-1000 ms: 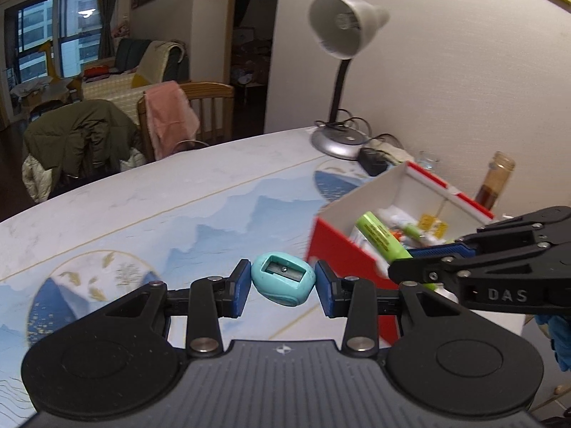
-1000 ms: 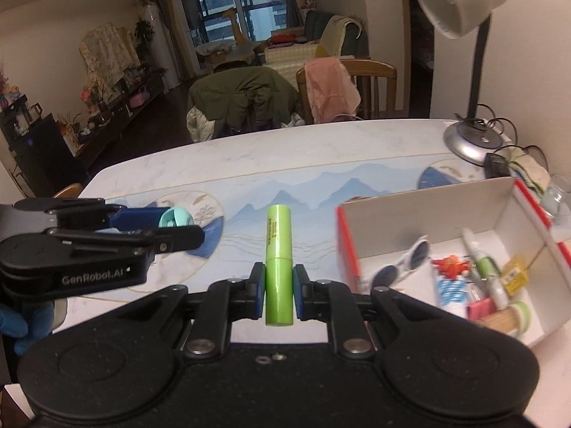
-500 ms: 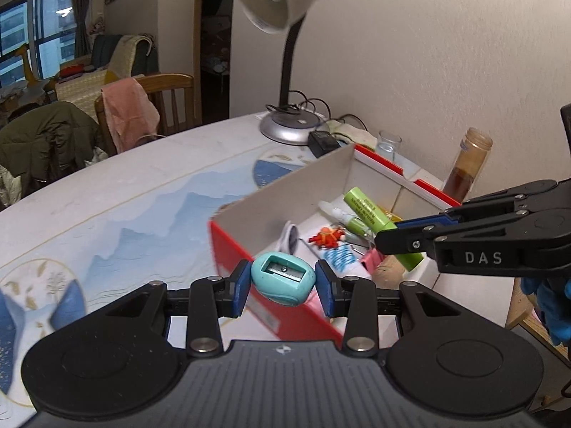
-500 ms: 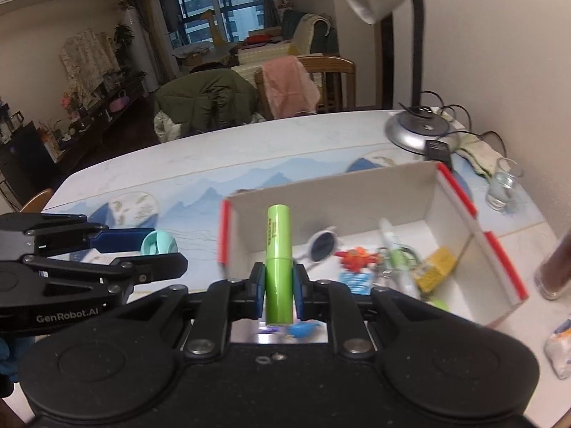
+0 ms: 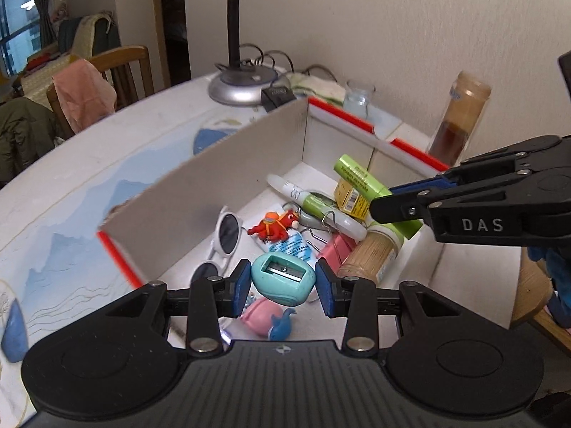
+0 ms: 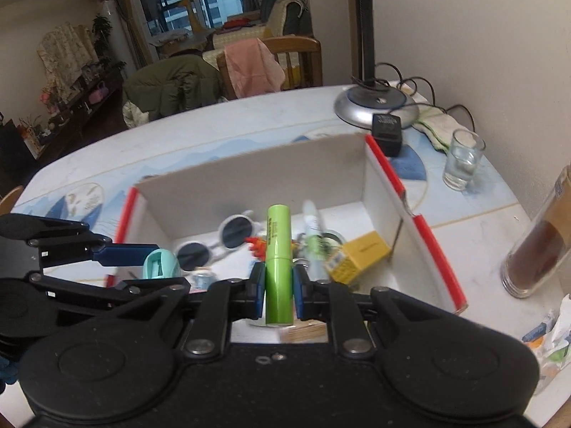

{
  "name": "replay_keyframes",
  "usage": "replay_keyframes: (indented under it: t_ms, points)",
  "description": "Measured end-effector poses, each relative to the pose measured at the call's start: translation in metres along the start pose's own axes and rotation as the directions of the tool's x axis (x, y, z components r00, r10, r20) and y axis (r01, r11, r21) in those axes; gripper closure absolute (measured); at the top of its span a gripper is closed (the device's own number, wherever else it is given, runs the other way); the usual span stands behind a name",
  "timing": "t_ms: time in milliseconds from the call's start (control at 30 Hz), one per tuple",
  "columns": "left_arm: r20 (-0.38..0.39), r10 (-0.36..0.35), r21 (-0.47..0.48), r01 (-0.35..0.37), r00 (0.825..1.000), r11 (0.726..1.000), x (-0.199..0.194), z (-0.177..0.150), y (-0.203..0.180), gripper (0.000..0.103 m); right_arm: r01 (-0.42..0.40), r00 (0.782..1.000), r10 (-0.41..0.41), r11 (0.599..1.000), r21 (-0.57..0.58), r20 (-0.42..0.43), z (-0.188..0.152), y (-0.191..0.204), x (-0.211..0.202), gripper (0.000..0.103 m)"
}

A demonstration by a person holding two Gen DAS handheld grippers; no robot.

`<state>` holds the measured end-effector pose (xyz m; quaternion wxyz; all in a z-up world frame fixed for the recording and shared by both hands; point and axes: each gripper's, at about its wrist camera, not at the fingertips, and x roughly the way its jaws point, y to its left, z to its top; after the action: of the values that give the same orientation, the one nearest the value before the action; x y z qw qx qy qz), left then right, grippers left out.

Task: Organize rigid objects
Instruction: 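Carry the sharpener and the green tube with both tools into the red box, then open the left tool to drop the sharpener while the right tool releases the tube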

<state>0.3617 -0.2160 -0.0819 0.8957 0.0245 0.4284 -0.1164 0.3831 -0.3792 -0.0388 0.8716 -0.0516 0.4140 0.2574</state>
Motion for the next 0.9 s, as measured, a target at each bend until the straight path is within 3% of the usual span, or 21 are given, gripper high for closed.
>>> replay_keyframes:
  t_ms: [300, 600, 900]
  points:
    - [-0.115, 0.017, 0.019, -0.014, 0.993, 1.0, 0.051, 0.016, -0.004, 0.065, -0.017, 0.998, 0.014, 0.999, -0.044, -0.068, -0.003, -0.016, 0.025, 0.088]
    - [-0.223, 0.021, -0.014, -0.024, 0.975, 1.0, 0.086, 0.025, 0.004, 0.065, -0.024, 0.992, 0.014, 0.996, -0.081, -0.128, -0.007, -0.022, 0.045, 0.088]
    - [-0.242, -0.01, -0.079, -0.009, 0.97, 0.997, 0.096, 0.034, 0.014, 0.065, -0.045, 0.987, 0.031, 0.995, -0.09, -0.156, -0.008, -0.027, 0.051, 0.088]
